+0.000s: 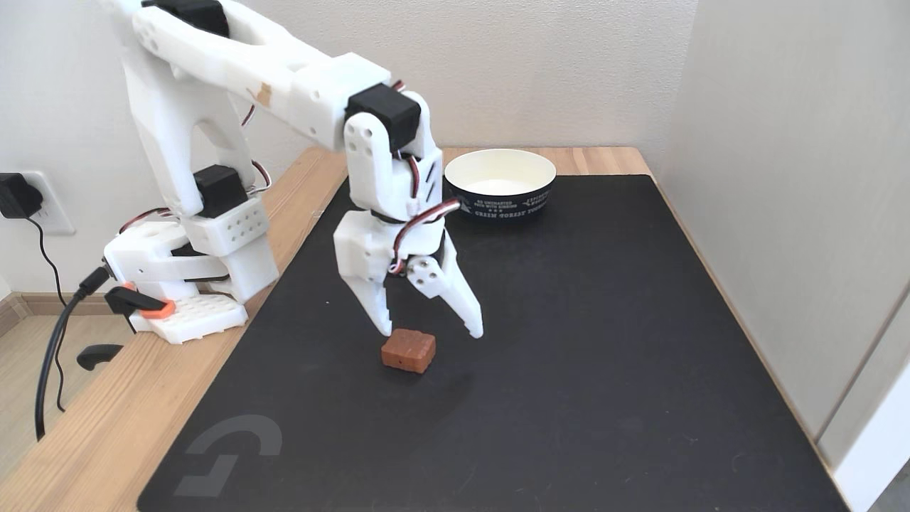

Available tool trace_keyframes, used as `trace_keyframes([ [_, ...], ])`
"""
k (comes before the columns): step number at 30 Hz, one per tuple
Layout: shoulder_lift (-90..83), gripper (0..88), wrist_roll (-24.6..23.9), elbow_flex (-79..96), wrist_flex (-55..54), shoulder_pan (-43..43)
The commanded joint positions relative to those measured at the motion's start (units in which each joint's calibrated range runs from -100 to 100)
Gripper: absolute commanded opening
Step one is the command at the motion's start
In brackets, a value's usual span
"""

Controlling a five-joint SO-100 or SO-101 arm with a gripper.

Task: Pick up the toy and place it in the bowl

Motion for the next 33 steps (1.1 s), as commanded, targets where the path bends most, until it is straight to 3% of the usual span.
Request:
trace_keyframes([
  [1, -0.2, 35.6, -0.12, 1.69, 0.1, 0.27],
  [21, -0.12, 35.3, -0.12, 5.3, 0.01, 5.54],
  [33, -0.12, 35.2, -0.12, 9.44, -6.34, 5.04],
])
